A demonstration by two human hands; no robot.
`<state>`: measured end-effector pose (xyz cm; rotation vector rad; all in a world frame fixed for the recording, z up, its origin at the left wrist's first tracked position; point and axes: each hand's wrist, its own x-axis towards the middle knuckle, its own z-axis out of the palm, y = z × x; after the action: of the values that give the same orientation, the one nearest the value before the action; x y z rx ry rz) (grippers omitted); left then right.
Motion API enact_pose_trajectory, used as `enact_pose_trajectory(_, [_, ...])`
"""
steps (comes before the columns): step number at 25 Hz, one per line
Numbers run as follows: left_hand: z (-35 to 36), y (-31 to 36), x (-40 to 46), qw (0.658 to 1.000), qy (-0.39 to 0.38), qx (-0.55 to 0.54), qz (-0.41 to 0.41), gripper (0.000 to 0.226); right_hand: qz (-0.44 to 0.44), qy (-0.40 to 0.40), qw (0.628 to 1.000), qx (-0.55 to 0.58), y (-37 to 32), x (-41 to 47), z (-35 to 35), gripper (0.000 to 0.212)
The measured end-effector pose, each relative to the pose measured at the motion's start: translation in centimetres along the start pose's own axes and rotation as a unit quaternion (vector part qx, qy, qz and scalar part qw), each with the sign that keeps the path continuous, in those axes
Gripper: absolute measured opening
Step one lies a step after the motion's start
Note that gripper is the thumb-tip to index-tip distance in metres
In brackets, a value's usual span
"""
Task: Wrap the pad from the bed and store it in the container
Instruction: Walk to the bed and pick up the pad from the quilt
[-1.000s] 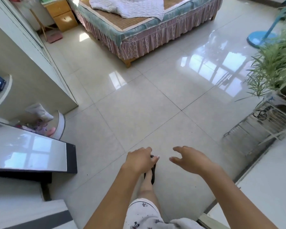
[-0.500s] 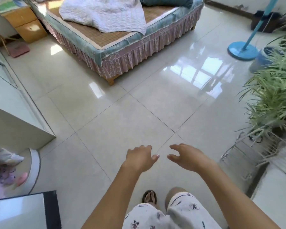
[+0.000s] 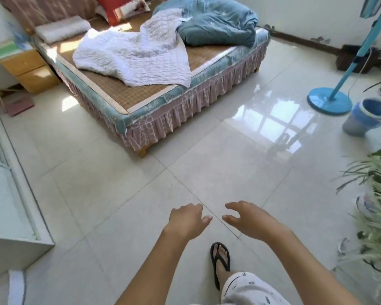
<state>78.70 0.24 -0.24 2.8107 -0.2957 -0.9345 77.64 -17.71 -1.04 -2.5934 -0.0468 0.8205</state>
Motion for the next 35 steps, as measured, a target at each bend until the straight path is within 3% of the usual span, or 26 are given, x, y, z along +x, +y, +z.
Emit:
enact_pose_trajectory(11, [-16.7, -0.9, 21.7, 1.0, 0.004, -0.021, -0.012, 0.049, -0.007, -0.016, 0.998, -0.057, -1.3, 22.3, -17.7, 0.053])
enact_pose_trajectory(24, [-37.6, -8.4, 48.9, 0.999, -0.007, 0.019, 0.025, 0.047, 0.023, 0.014, 0.999, -0.019, -6.8, 49.5, -35.7, 0.051])
enact_pose_trajectory(35, [-50.9, -6.2, 71.7, 0.999, -0.025, 0.003, 0.04, 0.049, 0.025, 0.011, 0.999, -0.017, -2.7, 71.0, -51.6, 0.051])
